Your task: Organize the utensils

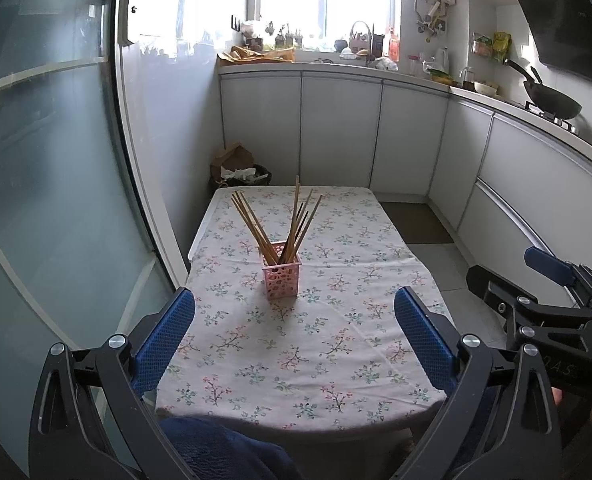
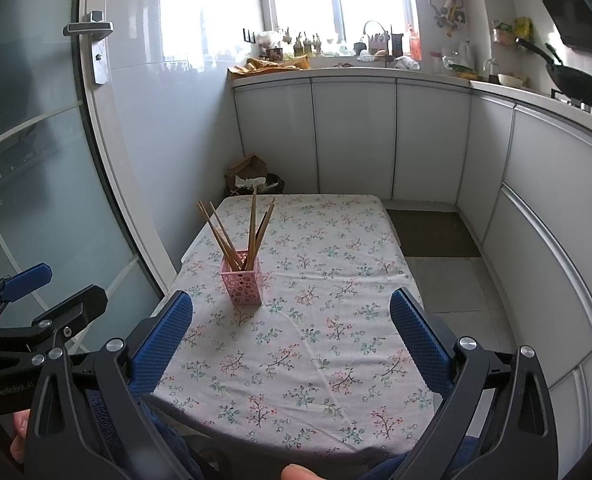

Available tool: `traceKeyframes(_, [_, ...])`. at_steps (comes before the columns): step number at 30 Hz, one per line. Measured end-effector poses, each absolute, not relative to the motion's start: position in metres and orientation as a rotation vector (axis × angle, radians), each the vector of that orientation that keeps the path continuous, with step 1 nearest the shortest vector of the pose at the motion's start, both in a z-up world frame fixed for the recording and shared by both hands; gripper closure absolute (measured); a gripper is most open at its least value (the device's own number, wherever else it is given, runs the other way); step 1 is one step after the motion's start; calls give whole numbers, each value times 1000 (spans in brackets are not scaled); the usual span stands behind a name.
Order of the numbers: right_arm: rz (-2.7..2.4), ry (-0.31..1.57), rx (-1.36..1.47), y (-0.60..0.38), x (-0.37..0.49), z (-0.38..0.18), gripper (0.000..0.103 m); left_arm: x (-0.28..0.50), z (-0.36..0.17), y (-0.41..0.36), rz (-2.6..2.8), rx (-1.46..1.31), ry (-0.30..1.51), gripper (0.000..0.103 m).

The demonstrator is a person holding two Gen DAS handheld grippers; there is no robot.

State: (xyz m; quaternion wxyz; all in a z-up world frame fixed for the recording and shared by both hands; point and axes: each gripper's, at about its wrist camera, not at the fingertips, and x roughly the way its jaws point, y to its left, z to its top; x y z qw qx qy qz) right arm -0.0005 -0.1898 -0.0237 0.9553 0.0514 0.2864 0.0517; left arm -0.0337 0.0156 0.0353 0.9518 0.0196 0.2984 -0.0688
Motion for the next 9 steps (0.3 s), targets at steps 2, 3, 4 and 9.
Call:
traceKeyframes(2, [106, 582, 103, -190, -1, -24, 7, -33, 35, 16, -139, 44, 604, 7])
traceKeyframes(3, [106, 582, 103, -190, -1, -24, 7, -33, 35, 16, -139, 44, 605, 7])
traceKeyframes(4, [106, 581, 103, -191, -1, -24, 7, -33, 35, 16, -140, 42, 606, 7])
traceKeyframes(9, [106, 582, 104, -191, -1, -24, 7, -33, 35, 17, -141, 41, 605, 7])
